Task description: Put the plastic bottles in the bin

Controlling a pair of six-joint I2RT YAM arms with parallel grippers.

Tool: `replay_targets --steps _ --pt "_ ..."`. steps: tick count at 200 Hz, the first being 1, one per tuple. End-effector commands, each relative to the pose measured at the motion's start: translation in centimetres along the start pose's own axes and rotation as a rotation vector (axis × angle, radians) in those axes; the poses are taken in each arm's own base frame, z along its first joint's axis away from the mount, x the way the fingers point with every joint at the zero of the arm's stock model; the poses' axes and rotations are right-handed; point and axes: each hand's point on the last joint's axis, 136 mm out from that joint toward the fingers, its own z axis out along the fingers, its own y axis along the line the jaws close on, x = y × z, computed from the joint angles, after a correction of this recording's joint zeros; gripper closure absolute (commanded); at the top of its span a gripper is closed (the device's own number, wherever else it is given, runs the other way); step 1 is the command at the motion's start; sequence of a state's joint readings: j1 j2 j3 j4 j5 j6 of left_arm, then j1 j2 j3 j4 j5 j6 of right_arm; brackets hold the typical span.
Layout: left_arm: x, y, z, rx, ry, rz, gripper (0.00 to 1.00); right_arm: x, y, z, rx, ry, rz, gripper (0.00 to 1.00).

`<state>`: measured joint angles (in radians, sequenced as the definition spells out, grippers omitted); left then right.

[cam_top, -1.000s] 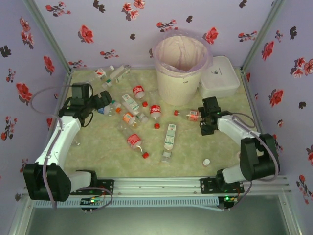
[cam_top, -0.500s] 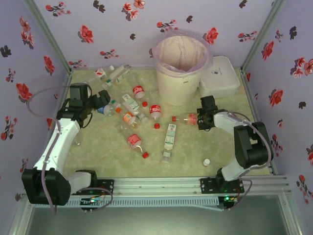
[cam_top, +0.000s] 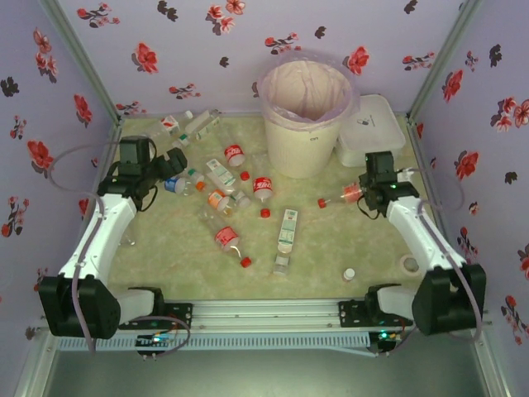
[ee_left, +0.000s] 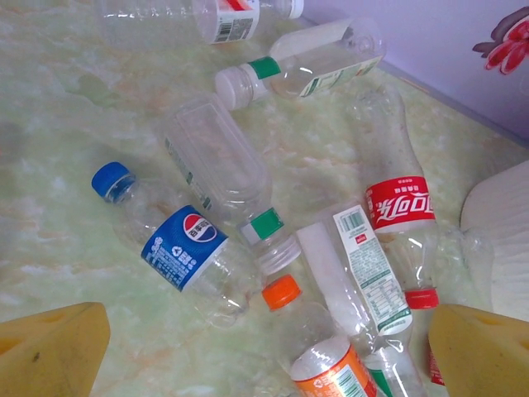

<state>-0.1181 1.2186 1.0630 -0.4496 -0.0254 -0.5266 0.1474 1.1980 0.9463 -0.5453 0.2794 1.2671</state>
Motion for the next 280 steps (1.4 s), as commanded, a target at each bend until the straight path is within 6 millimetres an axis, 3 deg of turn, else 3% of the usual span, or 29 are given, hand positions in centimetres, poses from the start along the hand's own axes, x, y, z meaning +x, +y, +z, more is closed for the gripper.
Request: replay_targets --steps 1,32,60,99,119,160,188,211,240,280 --pt "-1.6 -0.9 0.1 0.021 -0.048 -0.035 0.0 -5.2 0.9 -5.5 -0.023 -0.205 -0.194 0.71" --pt "-1.0 -1.6 1.3 0.053 -0.014 -0.067 0.0 -9.2 5.8 -12.6 -0.261 -0.371 -0.274 0.8" --pt "-0.5 -1.9 1.4 0.054 -0.01 -0.04 0.0 -12.3 10.6 -18.4 -0.376 -0.497 -0.375 0.9" --pt "1.3 -2.4 1.2 0.042 0.015 -0.023 0.0 -13.8 19.0 -22.7 -0.584 -0.544 -0.468 0.96" --pt "2.8 -2.9 1.0 0.042 0.05 -0.011 0.01 -12.8 23.7 -23.6 -0.715 -0.493 -0.512 0.96" --pt "6.0 -4.4 -0.6 0.035 0.128 -0.005 0.06 -8.7 31.5 -21.7 -0.812 -0.385 -0.69 0.95" --pt "8.8 -5.3 -1.8 0.037 0.213 0.023 0.08 -4.1 34.9 -17.7 -0.788 -0.258 -0.84 0.95" --pt "11.3 -5.7 -2.5 0.041 0.291 0.07 0.08 -0.1 35.8 -13.1 -0.736 -0.151 -0.939 0.94" --pt "13.1 -5.6 -3.0 0.04 0.388 0.122 0.08 4.3 35.6 -7.4 -0.686 -0.059 -1.027 0.95" --pt "16.3 -6.3 -4.0 0.052 0.529 0.187 0.08 7.2 34.1 -1.4 -0.577 0.002 -1.105 0.93"
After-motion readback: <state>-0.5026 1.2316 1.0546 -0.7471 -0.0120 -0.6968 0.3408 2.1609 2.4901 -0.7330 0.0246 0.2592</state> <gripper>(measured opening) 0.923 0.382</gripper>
